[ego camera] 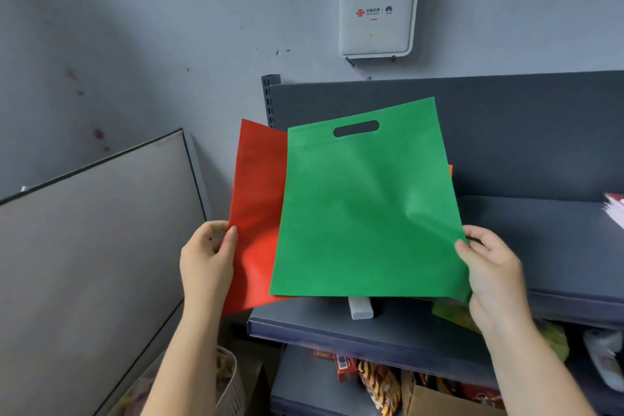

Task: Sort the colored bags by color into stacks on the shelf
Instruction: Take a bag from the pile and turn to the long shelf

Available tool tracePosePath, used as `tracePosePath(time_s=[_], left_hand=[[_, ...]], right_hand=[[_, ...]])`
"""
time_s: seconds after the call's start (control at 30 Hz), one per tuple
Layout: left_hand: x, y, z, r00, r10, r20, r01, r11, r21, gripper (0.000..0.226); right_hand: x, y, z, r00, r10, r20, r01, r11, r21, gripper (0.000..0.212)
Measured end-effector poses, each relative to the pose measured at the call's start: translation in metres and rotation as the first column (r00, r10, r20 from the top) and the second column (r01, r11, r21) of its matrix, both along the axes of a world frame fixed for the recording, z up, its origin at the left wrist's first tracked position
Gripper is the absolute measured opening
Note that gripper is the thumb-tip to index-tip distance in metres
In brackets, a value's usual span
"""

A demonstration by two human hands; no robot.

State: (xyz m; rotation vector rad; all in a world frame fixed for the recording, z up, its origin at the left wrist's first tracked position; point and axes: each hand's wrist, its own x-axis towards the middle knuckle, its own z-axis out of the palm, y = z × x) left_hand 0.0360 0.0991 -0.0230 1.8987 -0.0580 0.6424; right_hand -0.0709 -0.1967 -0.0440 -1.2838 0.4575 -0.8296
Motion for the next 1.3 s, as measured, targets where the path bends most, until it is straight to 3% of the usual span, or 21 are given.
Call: tracePosePath(time_s=[0.17,0.33,0.57,0.87,1.03,1.3], left_hand=[[-0.078,0.040,-0.024,0.986,0.168,-0.010,-0.167,0.966,-0.197,0.006],[-0.158,0.091,-0.043,0.946,0.321,0.042,-0.301,0.919,-0.255,0.020],[-0.276,0.170,-0.039,0.855,0.513,0.069,-0.471,0.826,-0.309,0.018],[-0.424,0.253,-0.028,0.628,0.775,0.077,-0.716,0.613,-0.335,0.012],[-0.508,0.295,-0.028,0.467,0.881,0.077,-0.823,0.465,-0.325,0.013],[-0.643,0.362,-0.026,0.304,0.949,0.081,-0.903,0.314,-0.293,0.009]], right_hand=[[-0.023,0.036,-0.010,0.978,0.209,0.017,-0.210,0.974,0.084,0.030],[-0.048,0.083,-0.026,0.910,0.414,0.004,-0.411,0.902,0.132,0.028],[-0.078,0.170,-0.036,0.757,0.651,0.057,-0.647,0.734,0.210,0.030],[-0.117,0.312,-0.037,0.427,0.901,0.082,-0.890,0.403,0.213,0.034],[-0.165,0.383,-0.028,0.273,0.957,0.097,-0.945,0.248,0.212,0.031],[-0.282,0.481,-0.021,0.089,0.987,0.133,-0.960,0.049,0.277,0.031]])
